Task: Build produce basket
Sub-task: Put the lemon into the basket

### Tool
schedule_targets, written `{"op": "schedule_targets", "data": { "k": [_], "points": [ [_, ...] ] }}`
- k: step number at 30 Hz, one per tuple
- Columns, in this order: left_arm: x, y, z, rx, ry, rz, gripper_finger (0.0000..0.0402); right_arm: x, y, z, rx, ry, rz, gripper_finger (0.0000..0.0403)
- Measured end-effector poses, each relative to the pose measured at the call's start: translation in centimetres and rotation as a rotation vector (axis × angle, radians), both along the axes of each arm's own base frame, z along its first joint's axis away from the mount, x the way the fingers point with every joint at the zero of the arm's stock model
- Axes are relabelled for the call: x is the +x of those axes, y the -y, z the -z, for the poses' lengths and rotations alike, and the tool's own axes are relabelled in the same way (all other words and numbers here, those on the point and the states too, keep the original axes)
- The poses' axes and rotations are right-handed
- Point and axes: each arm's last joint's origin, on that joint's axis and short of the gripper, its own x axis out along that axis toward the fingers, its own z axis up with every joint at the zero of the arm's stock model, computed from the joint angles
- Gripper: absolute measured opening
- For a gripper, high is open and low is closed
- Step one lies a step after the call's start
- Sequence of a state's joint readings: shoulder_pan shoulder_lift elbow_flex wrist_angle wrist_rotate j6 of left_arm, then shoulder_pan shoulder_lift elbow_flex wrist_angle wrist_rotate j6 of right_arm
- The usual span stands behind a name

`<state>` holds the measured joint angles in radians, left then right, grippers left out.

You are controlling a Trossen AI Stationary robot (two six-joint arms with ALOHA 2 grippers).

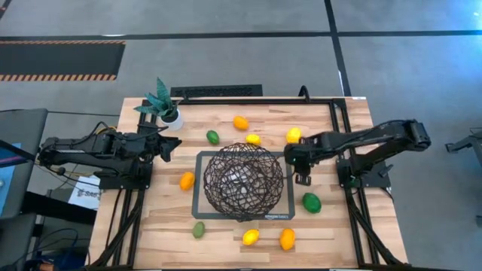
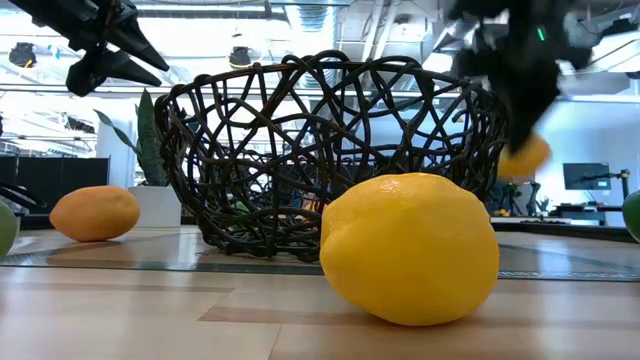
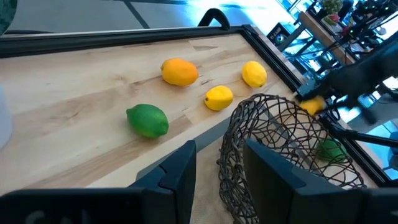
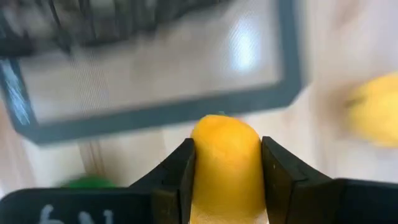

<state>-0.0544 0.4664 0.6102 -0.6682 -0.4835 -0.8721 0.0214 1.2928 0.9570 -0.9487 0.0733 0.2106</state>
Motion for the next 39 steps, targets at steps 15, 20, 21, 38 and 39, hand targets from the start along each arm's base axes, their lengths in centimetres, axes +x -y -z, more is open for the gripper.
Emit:
{"op": "schedule_targets", "data": {
  "k": [15,20,21,38,39],
  "points": [
    [0.0,0.0,0.0,0.023,-0.015,0.023,0.0117,3.1,-0.8,-12.9,-0.021,0.5,0.062,0.0124],
    [0.0,0.1,0.1,0.023,-0.034,0.073,0.0116,6.7,-2.2,-9.5,0.033,0.389,0.045,0.0123],
    [0.0,0.2,0.2,0.024,-0.044,0.082,0.0116,7.4,-2.5,-8.9,0.041,0.381,0.041,0.0123],
    [-1.0,0.3,1.6,-0.054,-0.208,0.125,0.0116,13.8,-4.7,-2.5,0.167,0.337,0.161,0.0212],
    [-1.0,0.3,1.6,-0.054,-0.212,0.125,0.0116,13.9,-4.7,-2.9,0.168,0.348,0.157,0.0212]
  ]
}}
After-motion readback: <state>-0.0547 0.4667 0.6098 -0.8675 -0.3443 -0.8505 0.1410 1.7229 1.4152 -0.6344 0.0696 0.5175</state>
